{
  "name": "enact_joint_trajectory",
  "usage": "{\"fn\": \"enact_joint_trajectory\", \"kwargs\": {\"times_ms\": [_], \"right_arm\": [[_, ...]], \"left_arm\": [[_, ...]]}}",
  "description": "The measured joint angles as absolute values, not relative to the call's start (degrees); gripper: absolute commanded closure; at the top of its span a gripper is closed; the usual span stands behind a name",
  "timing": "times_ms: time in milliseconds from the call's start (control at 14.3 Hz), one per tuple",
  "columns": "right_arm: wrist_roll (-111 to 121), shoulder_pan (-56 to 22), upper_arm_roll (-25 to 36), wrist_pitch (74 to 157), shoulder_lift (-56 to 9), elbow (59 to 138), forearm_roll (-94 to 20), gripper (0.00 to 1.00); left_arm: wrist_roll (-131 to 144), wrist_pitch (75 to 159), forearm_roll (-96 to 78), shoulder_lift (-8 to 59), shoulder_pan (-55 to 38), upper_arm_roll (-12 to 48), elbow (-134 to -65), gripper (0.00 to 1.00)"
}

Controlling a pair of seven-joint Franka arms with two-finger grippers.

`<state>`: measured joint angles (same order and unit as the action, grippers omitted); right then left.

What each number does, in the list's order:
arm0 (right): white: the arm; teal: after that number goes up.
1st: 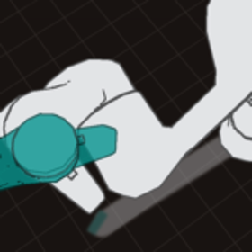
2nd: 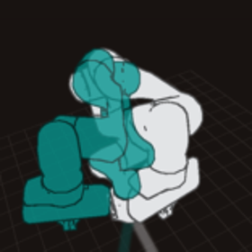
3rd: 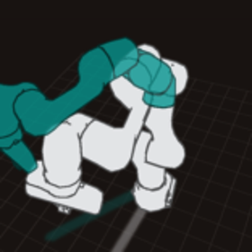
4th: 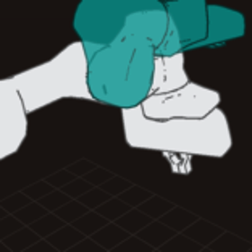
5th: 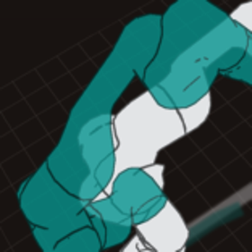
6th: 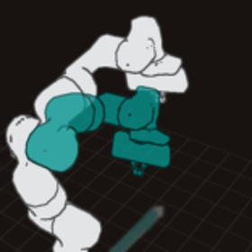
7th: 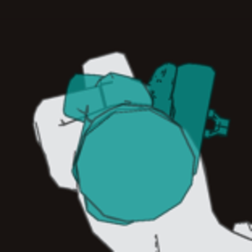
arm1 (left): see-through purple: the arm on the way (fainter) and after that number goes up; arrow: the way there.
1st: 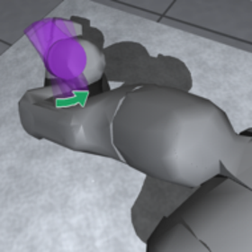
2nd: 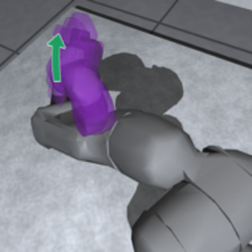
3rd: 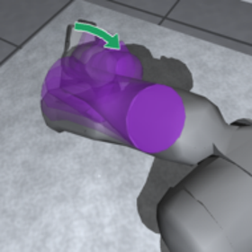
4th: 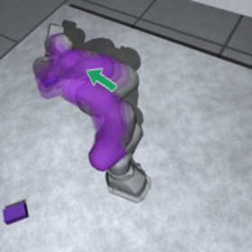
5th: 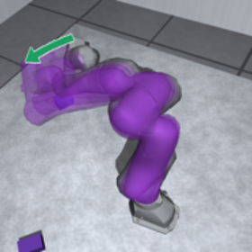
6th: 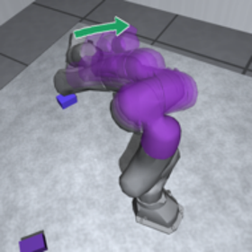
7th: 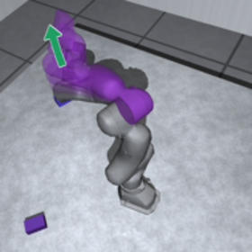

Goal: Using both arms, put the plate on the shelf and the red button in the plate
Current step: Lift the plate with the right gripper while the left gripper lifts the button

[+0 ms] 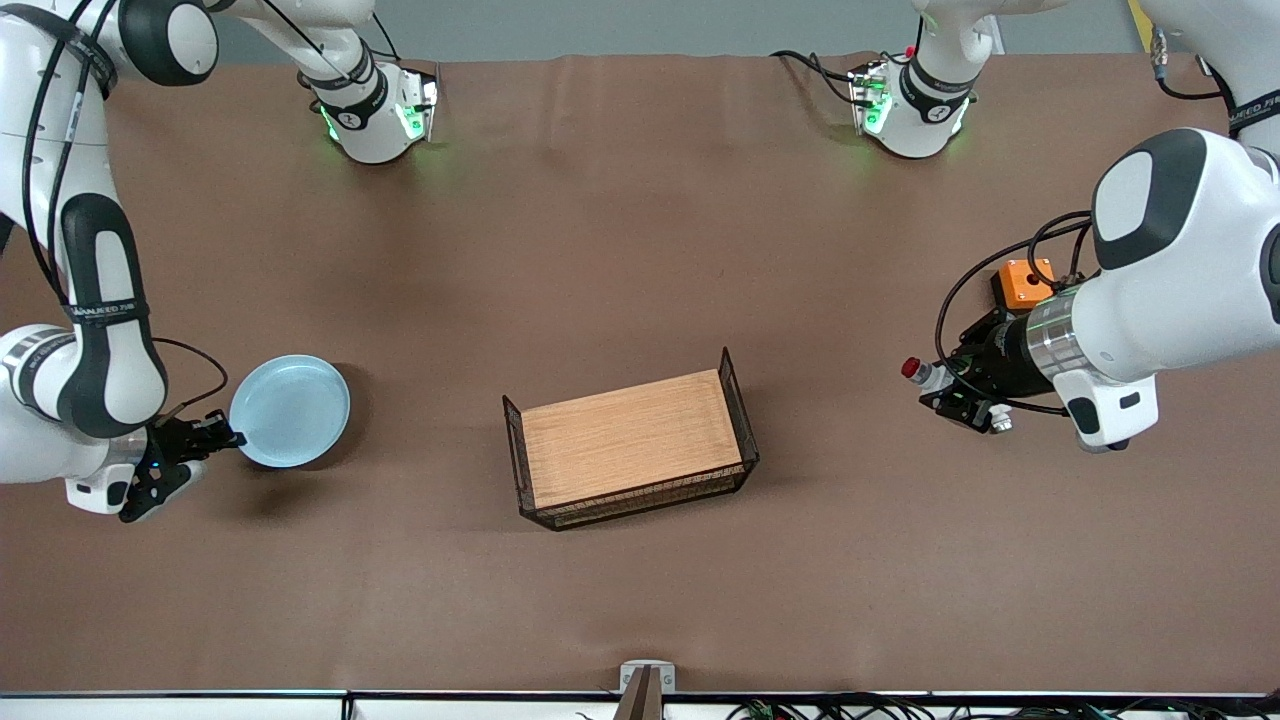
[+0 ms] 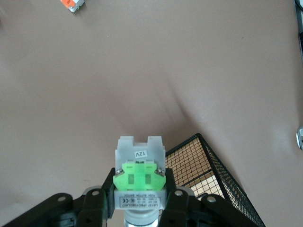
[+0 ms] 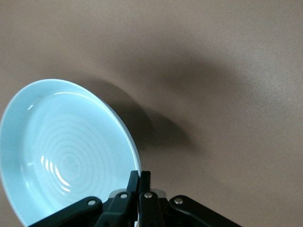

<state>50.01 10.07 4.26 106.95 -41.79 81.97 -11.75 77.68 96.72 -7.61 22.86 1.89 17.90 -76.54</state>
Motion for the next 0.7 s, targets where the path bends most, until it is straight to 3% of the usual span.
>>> {"fn": "enact_joint_trajectory", "kwargs": {"times_ms": [701], "right_arm": [[34.9,7.5,3.1,85.5,-32.6,77.3,-14.1,1.0]], "left_arm": [[83.7,97.7,-7.8,26.1,-1.0,17.9,-73.2,1.0]]}}
